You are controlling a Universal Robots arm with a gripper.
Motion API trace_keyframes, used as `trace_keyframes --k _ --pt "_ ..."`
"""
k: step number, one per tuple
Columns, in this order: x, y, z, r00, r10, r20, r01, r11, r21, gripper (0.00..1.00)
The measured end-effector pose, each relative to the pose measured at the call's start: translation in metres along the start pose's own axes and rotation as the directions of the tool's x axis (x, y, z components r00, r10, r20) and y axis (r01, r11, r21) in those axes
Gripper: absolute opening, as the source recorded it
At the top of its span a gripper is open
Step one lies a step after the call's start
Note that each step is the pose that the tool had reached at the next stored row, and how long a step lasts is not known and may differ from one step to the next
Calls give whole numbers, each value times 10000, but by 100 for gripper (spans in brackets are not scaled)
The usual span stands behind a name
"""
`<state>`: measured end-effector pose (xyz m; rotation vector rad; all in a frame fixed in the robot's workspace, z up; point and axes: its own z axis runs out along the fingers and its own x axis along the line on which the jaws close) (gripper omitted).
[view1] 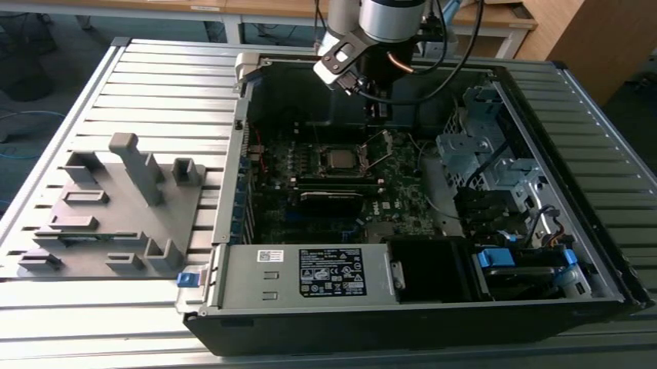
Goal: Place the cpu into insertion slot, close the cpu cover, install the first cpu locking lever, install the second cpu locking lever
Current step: 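Place the cpu into insertion slot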
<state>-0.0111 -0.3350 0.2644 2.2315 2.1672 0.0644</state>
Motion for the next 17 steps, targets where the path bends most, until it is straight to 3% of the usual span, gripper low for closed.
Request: trace_keyframes --k 17 --pt "11 137 10 10000 0 0 0 10000 0 10"
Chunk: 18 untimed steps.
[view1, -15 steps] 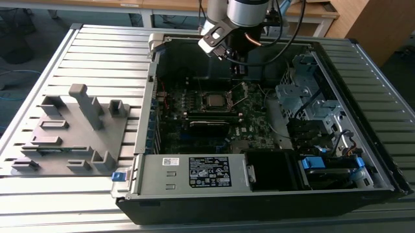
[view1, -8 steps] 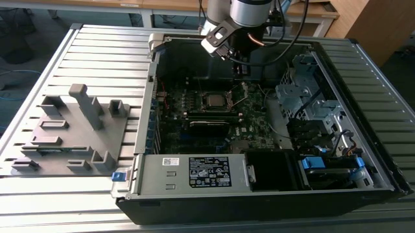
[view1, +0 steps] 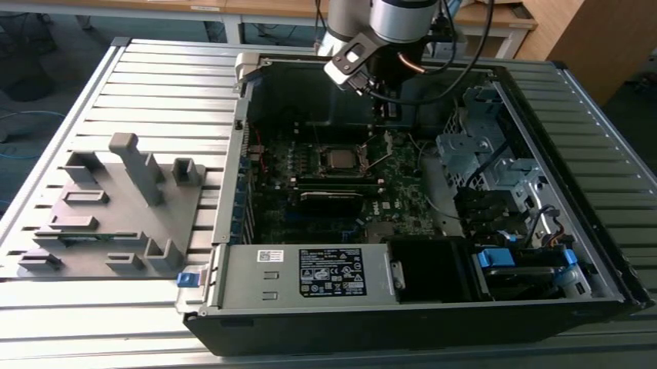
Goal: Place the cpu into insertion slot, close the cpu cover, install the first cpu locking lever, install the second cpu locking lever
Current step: 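Place the cpu into insertion slot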
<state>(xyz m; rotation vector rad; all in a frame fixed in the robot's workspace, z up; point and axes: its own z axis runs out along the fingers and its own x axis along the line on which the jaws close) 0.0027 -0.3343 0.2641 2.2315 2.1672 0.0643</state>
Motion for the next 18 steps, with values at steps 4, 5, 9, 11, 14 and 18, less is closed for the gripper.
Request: trace_keyframes --k 4,5,9,11,14,18 --pt "2 31 2 10000 0 -1 0 10000 0 10" --pt "2 38 3 10000 0 0 0 10000 0 10" --pt "3 65 5 10000 0 0 0 10000 0 10" --pt "4 75 5 10000 0 1 0 10000 0 10" --pt "4 86 6 10000 0 0 0 10000 0 10" --pt "4 88 6 10000 1 0 -1 10000 0 10"
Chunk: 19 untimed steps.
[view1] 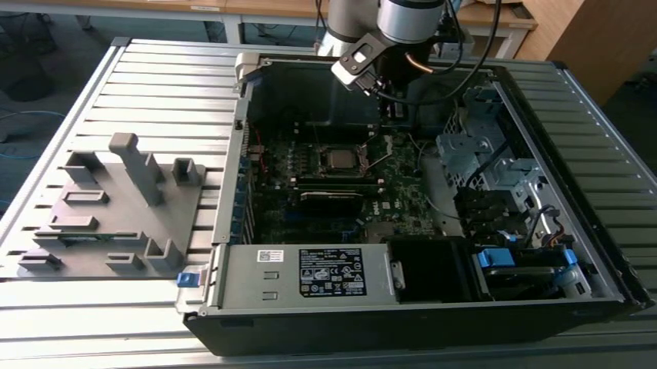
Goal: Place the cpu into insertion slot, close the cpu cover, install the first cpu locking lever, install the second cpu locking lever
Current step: 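Place the cpu into insertion slot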
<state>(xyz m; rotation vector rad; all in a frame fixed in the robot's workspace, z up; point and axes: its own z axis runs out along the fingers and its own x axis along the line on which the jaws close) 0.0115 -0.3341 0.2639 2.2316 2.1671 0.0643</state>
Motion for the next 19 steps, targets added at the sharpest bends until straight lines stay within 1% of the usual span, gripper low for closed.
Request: trace_keyframes --k 5,7,11,19 --pt "0 2 0 10000 -1 -1 1 10000 0 10" --pt "1 20 2 10000 -2 -1 2 10000 0 10" --pt "8 92 9 10000 -1 -2 1 10000 0 10" --pt "27 263 22 10000 -1 0 1 10000 0 10"
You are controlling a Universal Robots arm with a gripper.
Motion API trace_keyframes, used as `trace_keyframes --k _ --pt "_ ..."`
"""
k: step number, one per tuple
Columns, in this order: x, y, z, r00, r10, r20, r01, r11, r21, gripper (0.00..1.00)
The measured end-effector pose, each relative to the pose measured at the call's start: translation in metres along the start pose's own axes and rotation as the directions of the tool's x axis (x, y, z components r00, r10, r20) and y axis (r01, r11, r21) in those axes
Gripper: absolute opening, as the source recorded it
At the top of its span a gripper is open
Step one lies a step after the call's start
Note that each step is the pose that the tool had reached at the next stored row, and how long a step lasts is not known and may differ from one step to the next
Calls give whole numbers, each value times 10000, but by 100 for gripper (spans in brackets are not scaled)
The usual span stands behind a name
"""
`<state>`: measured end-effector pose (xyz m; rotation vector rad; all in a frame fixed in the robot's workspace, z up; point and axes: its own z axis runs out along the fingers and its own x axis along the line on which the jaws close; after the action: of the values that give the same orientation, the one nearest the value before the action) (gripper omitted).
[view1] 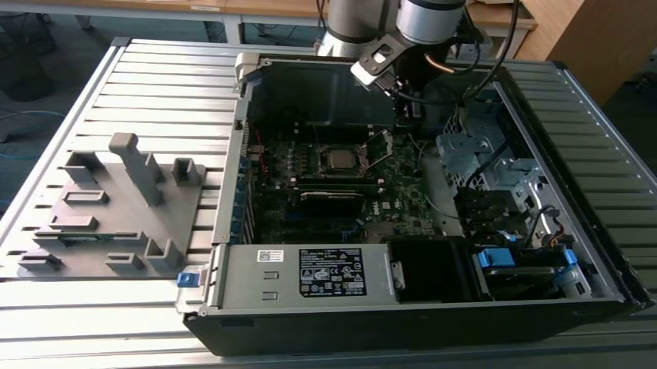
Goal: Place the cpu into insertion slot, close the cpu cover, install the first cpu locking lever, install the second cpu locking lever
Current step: 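Place the cpu into insertion slot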
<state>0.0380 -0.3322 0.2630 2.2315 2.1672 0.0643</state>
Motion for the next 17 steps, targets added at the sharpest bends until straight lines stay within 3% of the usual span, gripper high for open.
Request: trace_keyframes --k 5,12,17 --pt "7 70 21 10000 37 0 -37 10000 -1 10" --pt "6 71 109 9980 633 31 -633 9980 -6 10" --pt "5 69 162 9966 822 42 -822 9966 -8 10"
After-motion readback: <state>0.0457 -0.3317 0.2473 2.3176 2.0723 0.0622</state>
